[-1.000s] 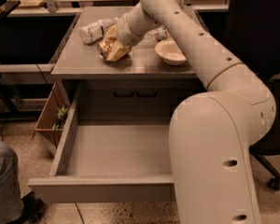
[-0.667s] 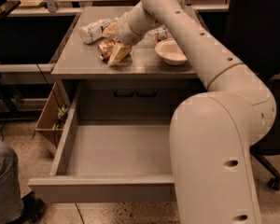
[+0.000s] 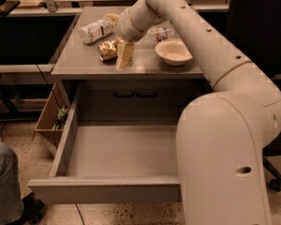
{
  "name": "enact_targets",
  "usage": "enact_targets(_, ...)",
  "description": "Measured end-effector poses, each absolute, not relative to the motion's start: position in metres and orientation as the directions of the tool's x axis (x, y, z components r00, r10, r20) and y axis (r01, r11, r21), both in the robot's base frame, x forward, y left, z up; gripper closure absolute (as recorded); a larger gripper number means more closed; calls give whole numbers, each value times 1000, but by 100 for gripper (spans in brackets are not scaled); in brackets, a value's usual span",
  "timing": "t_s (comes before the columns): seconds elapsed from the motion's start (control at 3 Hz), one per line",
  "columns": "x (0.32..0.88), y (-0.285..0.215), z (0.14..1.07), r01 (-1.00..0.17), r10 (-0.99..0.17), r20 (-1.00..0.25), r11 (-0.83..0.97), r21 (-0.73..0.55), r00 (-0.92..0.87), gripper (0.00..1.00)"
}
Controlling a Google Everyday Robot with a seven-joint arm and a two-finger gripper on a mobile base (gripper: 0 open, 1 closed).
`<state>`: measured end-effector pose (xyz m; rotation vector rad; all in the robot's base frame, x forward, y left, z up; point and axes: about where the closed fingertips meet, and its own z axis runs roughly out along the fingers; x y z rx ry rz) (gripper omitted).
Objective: Pick orange can from top drawer and place on counter
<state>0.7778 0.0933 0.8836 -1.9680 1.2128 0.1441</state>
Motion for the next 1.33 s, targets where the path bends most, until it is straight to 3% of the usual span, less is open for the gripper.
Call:
enact_targets(1.0,669,-50,925,-882,-761,-548,-64,-468,346,0)
enact_targets(1.33,664,-64,924,-887,-768,-552,-45,-460,325,0)
